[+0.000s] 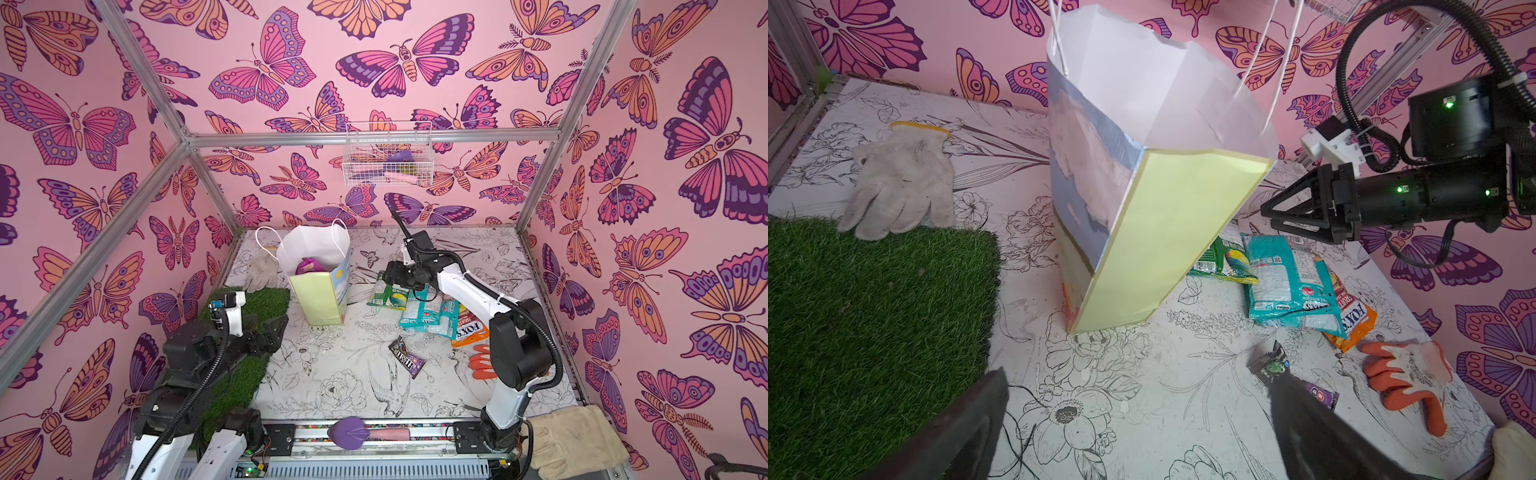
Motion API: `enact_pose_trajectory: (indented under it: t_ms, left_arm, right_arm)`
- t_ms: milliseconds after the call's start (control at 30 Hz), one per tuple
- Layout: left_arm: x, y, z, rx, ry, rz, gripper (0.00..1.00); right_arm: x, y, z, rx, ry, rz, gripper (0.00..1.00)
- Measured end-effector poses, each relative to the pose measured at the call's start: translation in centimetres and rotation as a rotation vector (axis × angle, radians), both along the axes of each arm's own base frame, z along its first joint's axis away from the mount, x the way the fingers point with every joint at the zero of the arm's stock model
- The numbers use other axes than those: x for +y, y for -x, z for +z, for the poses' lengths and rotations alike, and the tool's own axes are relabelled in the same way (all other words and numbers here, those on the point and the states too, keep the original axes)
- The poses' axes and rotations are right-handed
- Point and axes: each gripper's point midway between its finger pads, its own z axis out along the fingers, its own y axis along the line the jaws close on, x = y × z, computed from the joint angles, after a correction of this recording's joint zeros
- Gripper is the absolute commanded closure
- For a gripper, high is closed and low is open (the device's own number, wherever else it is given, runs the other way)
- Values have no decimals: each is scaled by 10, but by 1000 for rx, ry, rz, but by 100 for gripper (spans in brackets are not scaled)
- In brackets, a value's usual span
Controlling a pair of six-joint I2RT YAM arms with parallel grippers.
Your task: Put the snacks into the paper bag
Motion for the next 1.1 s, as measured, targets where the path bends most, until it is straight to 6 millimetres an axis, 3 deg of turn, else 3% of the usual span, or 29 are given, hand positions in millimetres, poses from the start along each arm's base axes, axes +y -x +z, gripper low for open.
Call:
enact_pose_trajectory:
  t_ms: [367, 733, 1100]
  left_arm:
    - [0, 0, 0, 0, 0, 0, 0]
    - [0, 0, 0, 0, 0, 0, 0]
    - [0, 0, 0, 0, 0, 0, 0]
  right_arm:
    - [-8, -3, -37, 109, 82, -51, 13]
    - [-18, -3, -75, 226, 99, -127, 11]
    - [-26, -17, -86, 235, 81, -183, 11]
